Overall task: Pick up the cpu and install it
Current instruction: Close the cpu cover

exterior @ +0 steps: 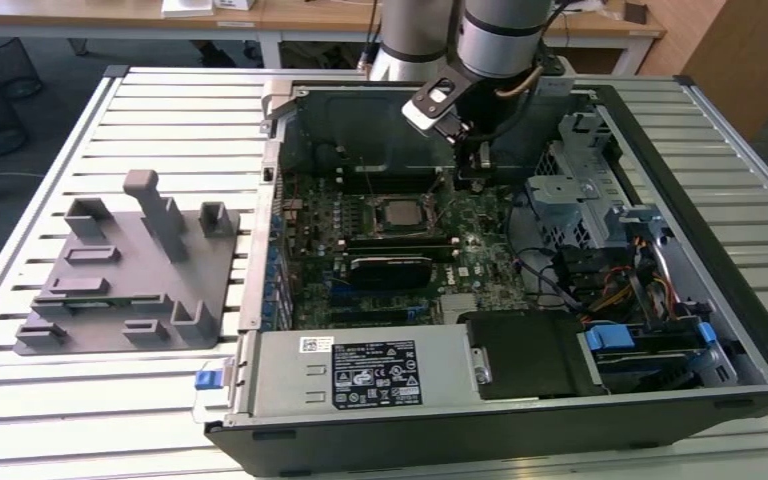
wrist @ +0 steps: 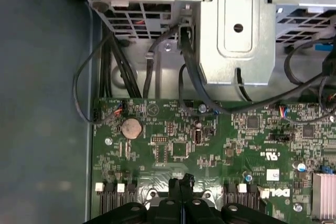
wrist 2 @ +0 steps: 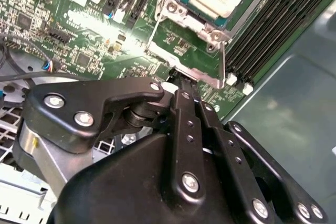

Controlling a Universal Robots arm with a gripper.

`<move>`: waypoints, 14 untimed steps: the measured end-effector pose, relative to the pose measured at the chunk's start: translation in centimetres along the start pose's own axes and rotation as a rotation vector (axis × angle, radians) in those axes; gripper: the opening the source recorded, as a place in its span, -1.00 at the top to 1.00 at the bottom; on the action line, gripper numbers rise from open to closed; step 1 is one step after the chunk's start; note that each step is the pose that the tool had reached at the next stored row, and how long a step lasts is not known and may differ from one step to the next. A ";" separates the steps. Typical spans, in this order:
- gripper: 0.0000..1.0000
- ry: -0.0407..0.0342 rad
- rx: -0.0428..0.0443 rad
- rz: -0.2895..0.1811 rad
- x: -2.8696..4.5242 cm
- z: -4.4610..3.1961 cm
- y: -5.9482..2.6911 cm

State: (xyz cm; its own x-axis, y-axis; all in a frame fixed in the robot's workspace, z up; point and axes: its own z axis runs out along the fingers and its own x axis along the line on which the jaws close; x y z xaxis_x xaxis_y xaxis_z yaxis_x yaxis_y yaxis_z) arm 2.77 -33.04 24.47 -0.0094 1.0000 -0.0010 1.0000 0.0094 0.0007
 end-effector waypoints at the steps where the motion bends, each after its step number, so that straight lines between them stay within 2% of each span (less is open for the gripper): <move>1: 0.76 0.0001 0.0000 0.000 0.01 0.02 -0.14; 14: 0.76 -0.0002 0.0002 0.000 0.08 0.18 -1.92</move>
State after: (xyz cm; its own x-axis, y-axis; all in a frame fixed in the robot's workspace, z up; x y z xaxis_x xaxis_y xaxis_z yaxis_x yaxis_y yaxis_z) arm 0.85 -32.99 24.29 -0.0094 1.0000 -0.0013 1.0000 0.0094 0.0006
